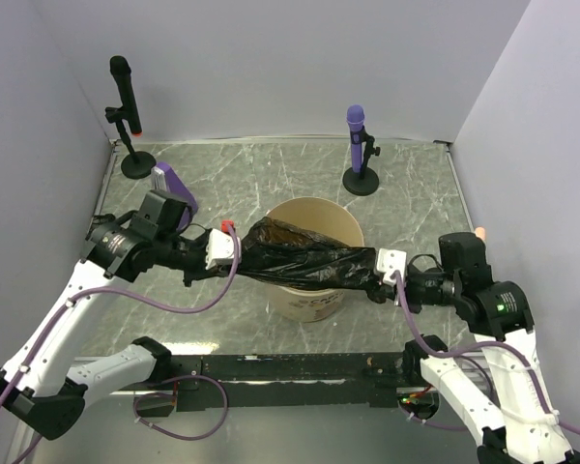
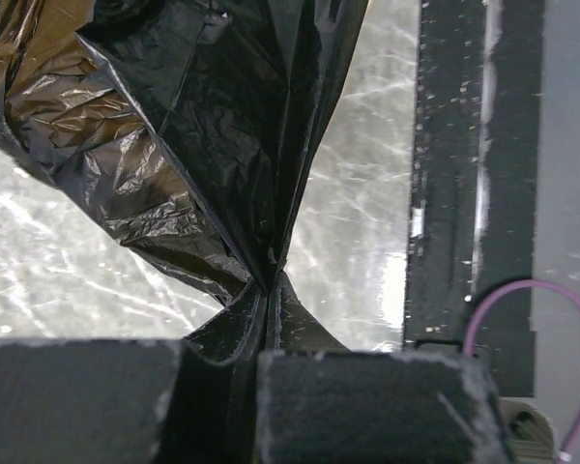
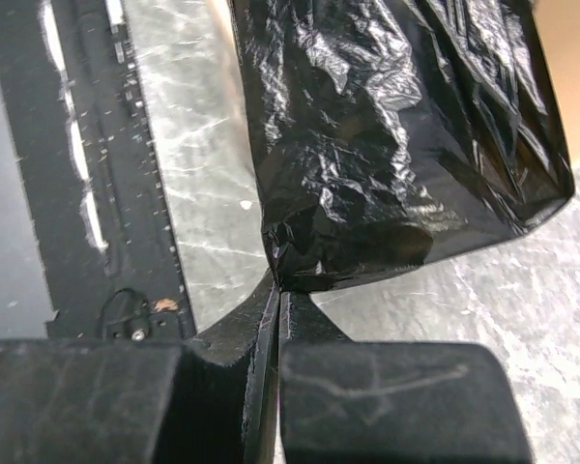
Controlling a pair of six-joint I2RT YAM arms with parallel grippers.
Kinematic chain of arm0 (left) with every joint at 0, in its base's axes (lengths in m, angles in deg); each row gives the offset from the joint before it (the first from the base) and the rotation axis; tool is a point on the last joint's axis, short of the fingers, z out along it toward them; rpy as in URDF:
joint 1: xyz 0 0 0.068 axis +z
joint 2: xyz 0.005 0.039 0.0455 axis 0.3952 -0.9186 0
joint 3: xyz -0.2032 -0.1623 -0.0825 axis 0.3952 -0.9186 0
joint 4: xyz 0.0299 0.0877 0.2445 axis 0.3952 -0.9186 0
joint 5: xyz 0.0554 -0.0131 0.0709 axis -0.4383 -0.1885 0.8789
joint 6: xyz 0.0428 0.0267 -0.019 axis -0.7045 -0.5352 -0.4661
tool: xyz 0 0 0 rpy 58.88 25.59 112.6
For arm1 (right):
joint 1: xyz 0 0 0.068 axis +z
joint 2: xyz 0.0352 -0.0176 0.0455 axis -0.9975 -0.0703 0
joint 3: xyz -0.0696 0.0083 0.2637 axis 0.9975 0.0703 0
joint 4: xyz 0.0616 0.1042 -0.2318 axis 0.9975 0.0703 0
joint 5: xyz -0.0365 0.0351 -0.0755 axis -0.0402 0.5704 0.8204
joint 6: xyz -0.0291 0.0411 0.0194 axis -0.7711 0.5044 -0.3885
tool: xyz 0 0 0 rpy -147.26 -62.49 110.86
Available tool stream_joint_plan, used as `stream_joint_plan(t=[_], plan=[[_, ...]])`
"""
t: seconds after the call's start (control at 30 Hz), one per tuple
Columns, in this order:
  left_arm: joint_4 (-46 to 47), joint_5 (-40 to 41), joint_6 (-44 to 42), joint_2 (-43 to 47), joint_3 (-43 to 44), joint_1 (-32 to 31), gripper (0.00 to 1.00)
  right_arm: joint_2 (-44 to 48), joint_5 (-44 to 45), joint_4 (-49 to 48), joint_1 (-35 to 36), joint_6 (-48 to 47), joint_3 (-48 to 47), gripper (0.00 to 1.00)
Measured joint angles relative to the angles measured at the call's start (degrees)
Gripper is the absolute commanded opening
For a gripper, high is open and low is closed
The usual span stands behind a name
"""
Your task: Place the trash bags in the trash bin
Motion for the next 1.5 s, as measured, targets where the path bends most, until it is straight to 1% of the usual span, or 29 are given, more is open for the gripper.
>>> stream_joint_plan(t=[0.17, 0.33, 0.4, 0.5, 0.67, 0.77, 0.9, 0.97, 1.13, 1.23, 1.27, 1.33, 1.4, 1.43, 1.47, 1.5], plan=[[-1.55, -1.42, 1.84, 0.22, 0.22, -0.68, 0.01, 0.44, -1.55, 3.93, 0.02, -2.01, -1.25, 0.0], [-4.92, -1.79, 2.64, -0.68, 5.25, -0.79, 0.01, -1.4, -2.91, 5.73, 0.02, -2.56, -9.33, 0.0], [-5.66, -1.92, 2.58, -0.09, 5.9, -0.79, 0.01, -1.27, -3.54, 5.55, 0.02, -3.98, -11.06, 0.0], [-6.21, -2.05, 2.45, 1.73, 3.98, -0.9, 0.01, -0.13, -3.82, 5.73, 0.02, -5.88, -9.64, 0.0], [-5.44, -1.7, 2.29, 3.89, -2.08, -1.05, 0.01, 0.68, -3.19, 6.05, 0.02, -7.37, -4.37, 0.0], [-2.6, -0.68, 2.32, 4.09, -5.75, -1.07, 0.01, 1.38, -2.49, 6.01, 0.02, -7.87, -1.27, 0.0], [3.85, 1.46, 2.51, 4.0, -9.94, -1.14, 0.01, 2.32, -0.87, 3.98, 0.02, -8.07, 3.02, 0.0], [7.69, 2.67, 3.34, 3.72, -11.5, -1.14, 0.01, 2.62, 0.2, 1.4, 0.02, -7.13, 5.11, 0.0], [20.48, 5.49, 6.64, 1.64, -14.64, -1.16, 0.02, 2.45, 3.5, -9.2, 0.48, -2.56, 10.51, 0.0], [25.92, 6.95, 6.95, 0.63, -17.03, -1.16, 0.02, 2.03, 5.92, -14.12, 1.51, -1.4, 13.14, 0.0], [26.82, 7.67, 6.88, 0.22, -17.79, -1.16, 0.04, 1.73, 6.88, -14.99, 1.99, -1.29, 13.73, 0.0], [27.41, 8.92, 6.69, -1.14, -19.04, -1.14, 0.11, 0.87, 8.5, -16.04, 2.93, -0.63, 14.6, 0.05], [27.45, 9.51, 6.73, -2.21, -19.58, -1.14, 0.29, -0.02, 9.64, -16.15, 3.98, 0.33, 14.69, 0.16], [27.3, 9.86, 6.64, -2.47, -19.71, -1.14, 0.35, -0.37, 9.94, -16.17, 4.52, 1.01, 14.69, 0.25], [27.02, 9.99, 6.75, -2.49, -19.71, -1.14, 0.38, -0.63, 10.29, -15.96, 5.05, 1.62, 14.67, 0.32], [26.6, 10.16, 6.78, -2.27, -19.71, -1.11, 0.42, -0.74, 10.54, -15.41, 5.42, 2.45, 14.56, 0.36]])
